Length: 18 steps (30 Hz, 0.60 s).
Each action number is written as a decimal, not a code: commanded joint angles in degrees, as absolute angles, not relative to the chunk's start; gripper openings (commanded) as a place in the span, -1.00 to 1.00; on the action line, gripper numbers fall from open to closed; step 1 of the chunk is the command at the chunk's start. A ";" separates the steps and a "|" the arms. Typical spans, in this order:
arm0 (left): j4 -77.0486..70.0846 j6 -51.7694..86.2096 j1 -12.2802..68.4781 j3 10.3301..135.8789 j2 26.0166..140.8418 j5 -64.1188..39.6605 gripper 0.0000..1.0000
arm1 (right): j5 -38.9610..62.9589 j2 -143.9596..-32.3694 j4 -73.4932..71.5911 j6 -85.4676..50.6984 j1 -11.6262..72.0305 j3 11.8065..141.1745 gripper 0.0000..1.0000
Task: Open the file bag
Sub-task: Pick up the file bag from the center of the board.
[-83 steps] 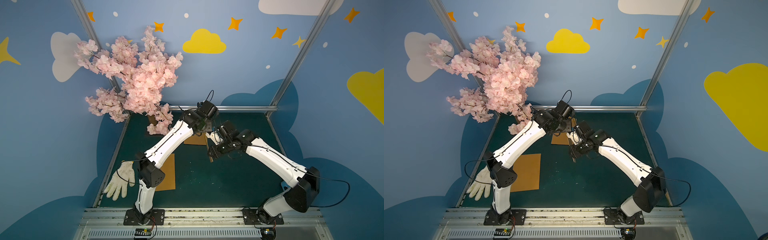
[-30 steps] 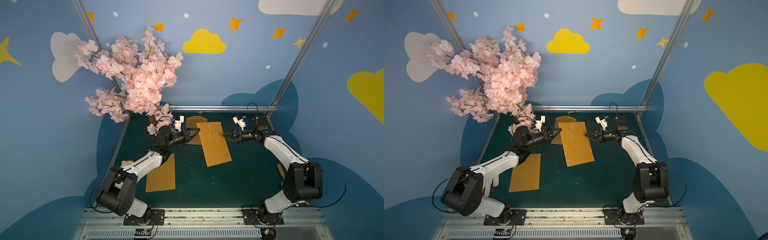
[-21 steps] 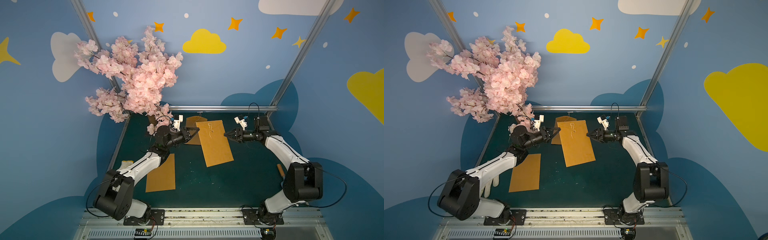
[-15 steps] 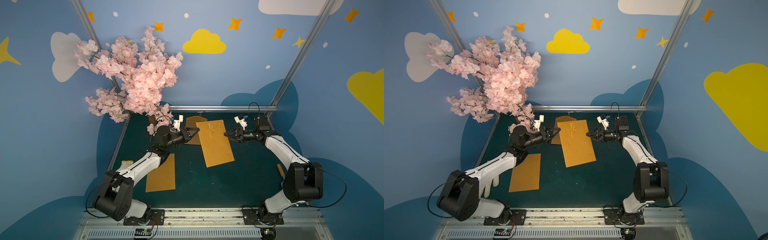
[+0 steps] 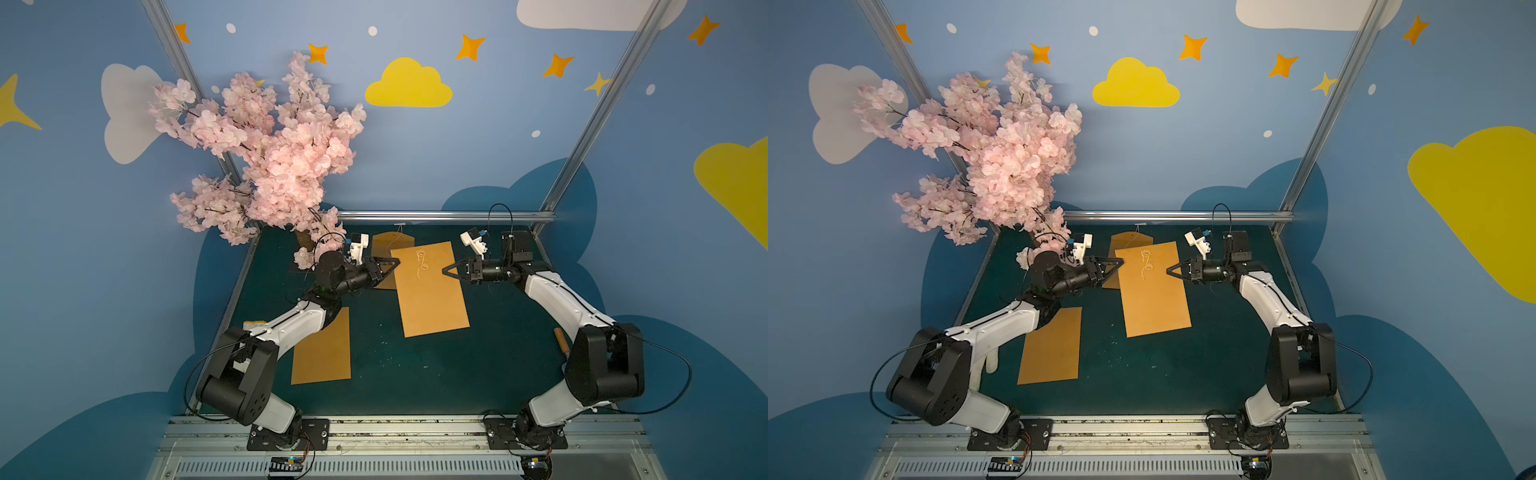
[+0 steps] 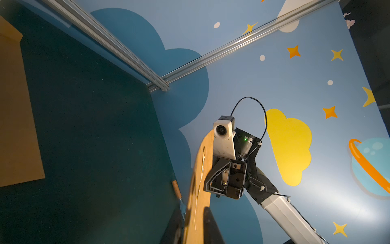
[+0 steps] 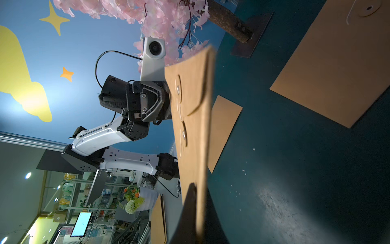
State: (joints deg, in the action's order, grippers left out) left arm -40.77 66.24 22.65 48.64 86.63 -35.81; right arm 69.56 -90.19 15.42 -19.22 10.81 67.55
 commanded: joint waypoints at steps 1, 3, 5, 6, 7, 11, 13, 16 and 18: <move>-43.90 66.12 23.58 50.37 86.66 -37.77 -0.34 | 70.04 -90.09 14.06 -18.92 11.85 67.15 -0.96; -43.39 65.58 24.09 50.54 86.66 -37.80 -0.30 | 69.98 -89.85 13.34 -19.46 11.82 67.19 -0.97; -42.90 65.09 24.51 50.59 86.61 -37.79 -0.33 | 70.03 -89.76 12.52 -20.30 11.91 67.22 -0.97; -42.89 65.04 24.65 50.54 86.57 -37.61 -0.39 | 70.05 -89.74 12.18 -20.68 11.87 67.25 -0.98; -42.89 64.96 24.64 50.50 86.64 -37.49 -0.45 | 70.14 -89.74 11.79 -21.10 11.96 67.24 -0.98; -42.98 64.96 24.84 50.28 86.77 -37.53 -0.57 | 70.05 -89.56 9.88 -22.78 11.98 66.76 -0.99; -43.06 64.90 25.03 50.42 86.84 -37.46 -0.60 | 70.01 -89.56 8.44 -23.81 11.94 66.42 -0.99; -43.07 64.95 24.97 50.74 87.01 -37.35 -0.81 | 69.96 -89.65 8.17 -24.06 12.09 66.34 -0.95; -43.07 64.86 25.03 50.98 87.11 -37.40 -0.95 | 69.71 -89.57 9.13 -23.60 12.14 66.58 -0.83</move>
